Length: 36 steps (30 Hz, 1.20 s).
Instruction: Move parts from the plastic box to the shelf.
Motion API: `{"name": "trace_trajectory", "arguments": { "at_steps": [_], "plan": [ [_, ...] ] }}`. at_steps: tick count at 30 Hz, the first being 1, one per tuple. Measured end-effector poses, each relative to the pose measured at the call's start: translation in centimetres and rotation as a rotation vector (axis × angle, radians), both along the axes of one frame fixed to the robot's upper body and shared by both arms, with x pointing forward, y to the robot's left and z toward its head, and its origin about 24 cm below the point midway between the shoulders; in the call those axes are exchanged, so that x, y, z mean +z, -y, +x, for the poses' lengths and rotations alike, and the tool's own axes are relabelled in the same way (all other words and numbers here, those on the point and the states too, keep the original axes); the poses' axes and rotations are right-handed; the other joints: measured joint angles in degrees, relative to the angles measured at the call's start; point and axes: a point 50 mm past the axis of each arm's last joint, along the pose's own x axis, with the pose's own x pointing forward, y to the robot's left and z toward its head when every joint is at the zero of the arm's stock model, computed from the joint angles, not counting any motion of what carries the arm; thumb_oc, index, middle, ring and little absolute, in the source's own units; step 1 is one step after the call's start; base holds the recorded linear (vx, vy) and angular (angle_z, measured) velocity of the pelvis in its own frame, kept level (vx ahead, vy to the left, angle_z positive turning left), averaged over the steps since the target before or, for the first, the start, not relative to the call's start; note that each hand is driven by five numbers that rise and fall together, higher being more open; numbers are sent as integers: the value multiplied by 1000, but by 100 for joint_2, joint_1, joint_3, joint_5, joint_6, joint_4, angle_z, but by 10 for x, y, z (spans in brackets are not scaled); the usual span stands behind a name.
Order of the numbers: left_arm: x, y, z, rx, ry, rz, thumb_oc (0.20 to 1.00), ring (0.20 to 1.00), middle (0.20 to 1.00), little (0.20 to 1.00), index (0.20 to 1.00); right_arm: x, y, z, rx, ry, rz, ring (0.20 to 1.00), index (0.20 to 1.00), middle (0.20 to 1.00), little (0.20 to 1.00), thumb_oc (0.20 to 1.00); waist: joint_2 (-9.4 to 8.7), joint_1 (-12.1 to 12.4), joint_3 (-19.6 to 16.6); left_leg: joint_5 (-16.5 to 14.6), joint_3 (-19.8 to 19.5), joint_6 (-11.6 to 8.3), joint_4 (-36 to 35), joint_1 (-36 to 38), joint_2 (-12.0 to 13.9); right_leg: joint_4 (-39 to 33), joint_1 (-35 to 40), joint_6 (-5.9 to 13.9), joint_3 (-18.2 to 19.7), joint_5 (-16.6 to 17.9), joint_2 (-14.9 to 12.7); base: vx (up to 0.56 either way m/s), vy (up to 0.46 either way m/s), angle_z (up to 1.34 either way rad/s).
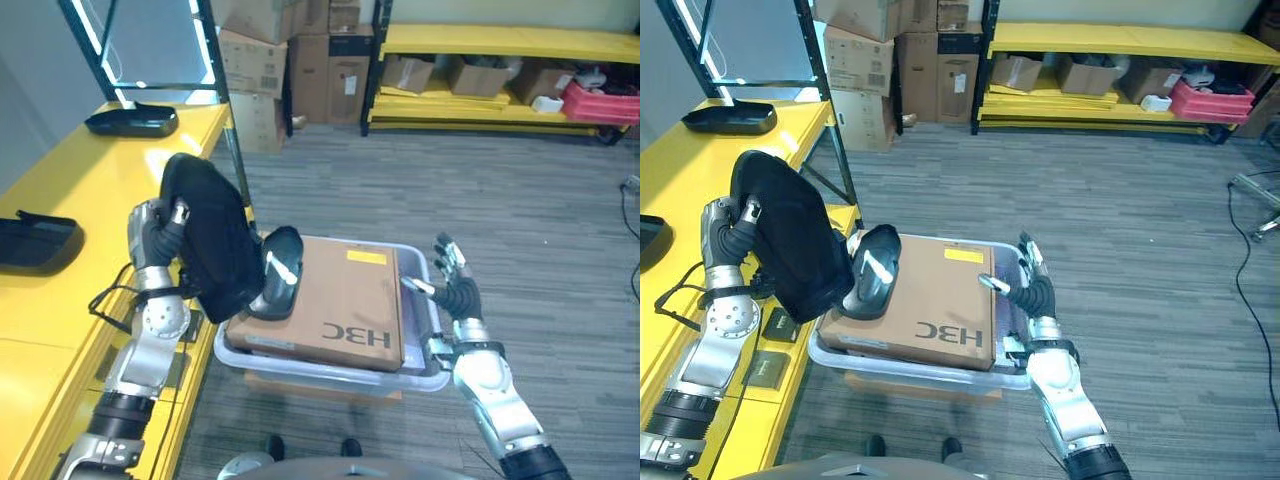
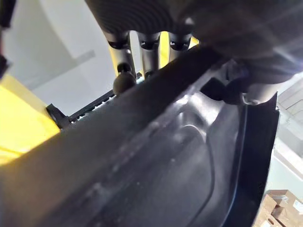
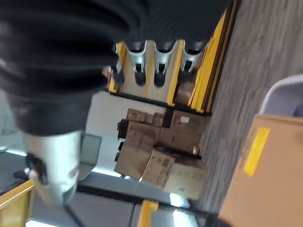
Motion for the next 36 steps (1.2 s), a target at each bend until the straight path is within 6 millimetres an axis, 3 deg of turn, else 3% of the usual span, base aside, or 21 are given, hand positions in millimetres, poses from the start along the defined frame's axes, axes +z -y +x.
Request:
{"name": "trace_trajectory", "arguments": {
  "at_steps": [2,4,9,12,17,20,23,24,25,26,27,28,29,30,31,32,33,34,36],
  "plan": [
    [1,0,-2,-16,2,-27,200,200,200,200,200,-21,14,-5,-61,-104,-23,1000,1000,1000,1000,1000,-4,-2,2,-24,0,-1,-20,-4,0,0,-7,1,2,-7,0,-4,-10,-2],
    [4,-1,-11,-48,25,-74,200,200,200,200,200,-63,29,-21,-135,-308,-54,1000,1000,1000,1000,1000,-20,-9,6,-35,5,-5,-25,7,5,0,11,-2,5,-17,6,-13,-35,-2],
    [10,0,-30,-126,55,-120,200,200,200,200,200,-135,40,-83,-214,-729,-77,1000,1000,1000,1000,1000,17,131,27,-36,-41,-7,2,-2,7,0,32,-26,-40,-18,8,-11,-41,5],
    [5,-11,-38,-105,32,-143,200,200,200,200,200,-152,35,-101,-222,-841,-53,1000,1000,1000,1000,1000,55,185,47,-36,-174,-17,1,1,-2,-1,92,-29,-170,-42,6,-18,-47,19],
    [4,-22,-49,-91,32,-196,200,200,200,200,200,-166,26,-110,-176,-936,-41,1000,1000,1000,1000,1000,95,413,48,-71,-360,-62,-31,-67,-6,0,111,-37,-333,-101,7,-10,-56,18],
    [8,-21,-55,-126,39,-203,200,200,200,200,200,-185,21,-126,-149,-1099,-34,1000,1000,1000,1000,1000,149,705,61,-23,-546,-74,-29,-65,-16,4,190,-46,-508,-128,17,-61,-100,33],
    [12,-19,-54,-163,44,-171,200,200,200,200,200,-189,11,-122,-77,-1133,-51,1000,1000,1000,1000,1000,240,947,77,173,-936,-162,3,-267,-38,38,225,-80,-875,-107,45,-181,-179,62],
    [13,-18,-53,-178,47,-165,200,200,200,200,200,-189,8,-119,-52,-1133,-61,1000,1000,1000,1000,1000,259,1021,91,231,-1102,-216,4,-351,-38,37,196,-83,-1031,-113,101,-277,-152,141],
    [16,-11,-46,-219,51,-160,200,200,200,200,200,-193,5,-121,-35,-1168,-76,1000,1000,1000,1000,1000,257,1054,114,478,-1707,-612,3,-613,-74,-4,107,-128,-1582,-136,52,-277,-80,175],
    [19,-10,-44,-228,66,-160,200,200,200,200,200,-192,6,-115,-37,-1161,-79,1000,1000,1000,1000,1000,296,1063,185,562,-1923,-786,4,-747,-94,-2,113,-199,-1894,-184,74,-268,-41,184],
    [19,-10,-45,-231,63,-159,200,200,200,200,200,-189,9,-109,-31,-1150,-101,1000,1000,1000,1000,1000,435,1251,236,602,-1965,-779,-3,-918,-59,76,86,-185,-2063,-194,181,-272,-43,124],
    [20,-10,-46,-234,65,-162,200,200,200,200,200,-189,13,-106,-7,-1164,-160,1000,1000,1000,1000,1000,530,1337,289,458,-1997,-973,-40,-1075,-24,102,20,-261,-2345,-149,232,-193,-52,114],
    [21,-11,-47,-236,68,-161,200,200,200,200,200,-186,16,-99,12,-1157,-200,1000,1000,1000,1000,1000,626,1401,358,172,-1622,-841,-42,-1291,77,139,-39,-309,-2546,-162,248,-194,-64,132],
    [22,-11,-46,-239,70,-156,200,200,200,200,200,-185,19,-97,29,-1170,-240,1000,1000,1000,1000,1000,567,1385,414,-170,-1098,-792,15,-1469,182,179,-205,-395,-2848,-183,96,-82,-158,160],
    [23,-20,-50,-206,72,-144,200,200,200,200,200,-183,20,-87,41,-1178,-289,1000,1000,1000,1000,1000,307,1652,503,-30,-339,-668,223,-1717,177,218,-448,-570,-3155,-207,-256,-145,-170,144],
    [25,-22,-49,-207,70,-126,200,200,200,200,200,-184,22,-89,42,-1198,-308,1000,1000,1000,1000,1000,138,1677,509,54,211,-810,301,-1703,165,57,-396,-537,-3469,-87,-444,-89,-132,148],
    [28,-22,-48,-214,73,-119,200,200,200,200,200,-185,26,-95,34,-1224,-319,1000,1000,1000,1000,1000,76,1586,516,81,551,-862,375,-1672,161,27,-269,-506,-3694,-85,-544,-131,-7,184],
    [32,-25,-51,-221,90,-97,200,200,200,200,200,-189,31,-111,0,-1290,-314,1000,1000,1000,1000,1000,78,1456,487,96,791,-839,425,-1324,405,9,-34,-412,-4118,-149,-616,-126,0,171],
    [40,-30,-62,-198,133,-84,200,200,200,200,200,-190,39,-124,-17,-1327,-332,1000,1000,1000,1000,1000,200,1603,399,146,738,-761,410,-865,684,80,7,-314,-4117,-175,-586,-121,24,70]
  ]
}}
